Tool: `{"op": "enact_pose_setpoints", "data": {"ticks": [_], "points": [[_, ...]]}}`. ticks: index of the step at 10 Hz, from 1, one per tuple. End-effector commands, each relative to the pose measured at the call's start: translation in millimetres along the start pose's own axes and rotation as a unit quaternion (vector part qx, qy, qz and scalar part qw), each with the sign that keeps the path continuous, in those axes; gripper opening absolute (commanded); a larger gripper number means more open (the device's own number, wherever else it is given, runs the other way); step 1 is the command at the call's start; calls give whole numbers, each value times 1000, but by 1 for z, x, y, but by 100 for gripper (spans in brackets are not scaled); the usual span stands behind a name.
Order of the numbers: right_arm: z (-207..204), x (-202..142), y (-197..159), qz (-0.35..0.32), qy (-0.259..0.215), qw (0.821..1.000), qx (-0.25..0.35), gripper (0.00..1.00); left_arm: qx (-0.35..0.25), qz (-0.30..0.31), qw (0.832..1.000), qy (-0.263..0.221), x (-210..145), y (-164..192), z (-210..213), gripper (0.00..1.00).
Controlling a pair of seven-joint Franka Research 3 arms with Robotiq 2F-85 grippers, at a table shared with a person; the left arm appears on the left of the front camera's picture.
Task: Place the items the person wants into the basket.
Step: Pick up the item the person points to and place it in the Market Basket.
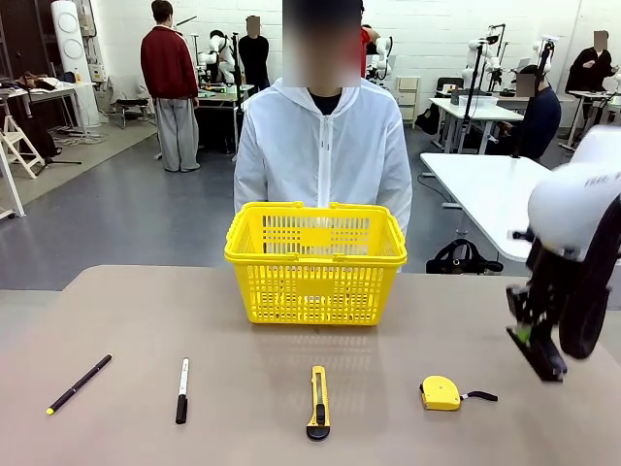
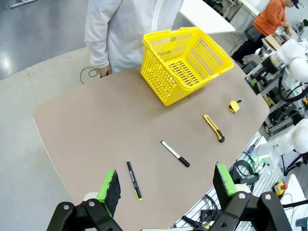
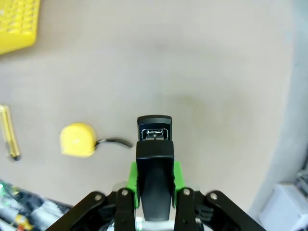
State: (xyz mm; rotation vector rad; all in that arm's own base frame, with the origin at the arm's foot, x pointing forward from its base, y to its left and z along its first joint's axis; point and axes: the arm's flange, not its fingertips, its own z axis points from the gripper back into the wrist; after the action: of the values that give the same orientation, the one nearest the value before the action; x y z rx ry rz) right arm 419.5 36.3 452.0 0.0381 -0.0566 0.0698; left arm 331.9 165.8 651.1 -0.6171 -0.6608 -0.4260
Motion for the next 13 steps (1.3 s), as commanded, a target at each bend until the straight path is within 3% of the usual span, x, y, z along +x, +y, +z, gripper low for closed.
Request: {"op": "enact_pose_setpoints", "data": {"ticks": [1, 4, 6, 10, 13], "points": [[74, 19, 27, 51, -10, 999, -6, 20, -8, -8, 1000, -5, 0, 0, 1, 100], [149, 69, 86, 131, -24, 991, -31, 20, -8, -8, 1000, -5, 0, 0, 1, 100], [161, 132, 143, 208, -37, 977, -31, 20, -8, -8, 1000, -5, 0, 0, 1, 100], [125, 226, 244, 354, -32, 934, 31, 20, -8, -8, 1000, -5, 0, 0, 1, 100], [109, 243, 259, 370, -35, 927, 50, 20, -8, -8, 1000, -5, 0, 0, 1, 100]]}}
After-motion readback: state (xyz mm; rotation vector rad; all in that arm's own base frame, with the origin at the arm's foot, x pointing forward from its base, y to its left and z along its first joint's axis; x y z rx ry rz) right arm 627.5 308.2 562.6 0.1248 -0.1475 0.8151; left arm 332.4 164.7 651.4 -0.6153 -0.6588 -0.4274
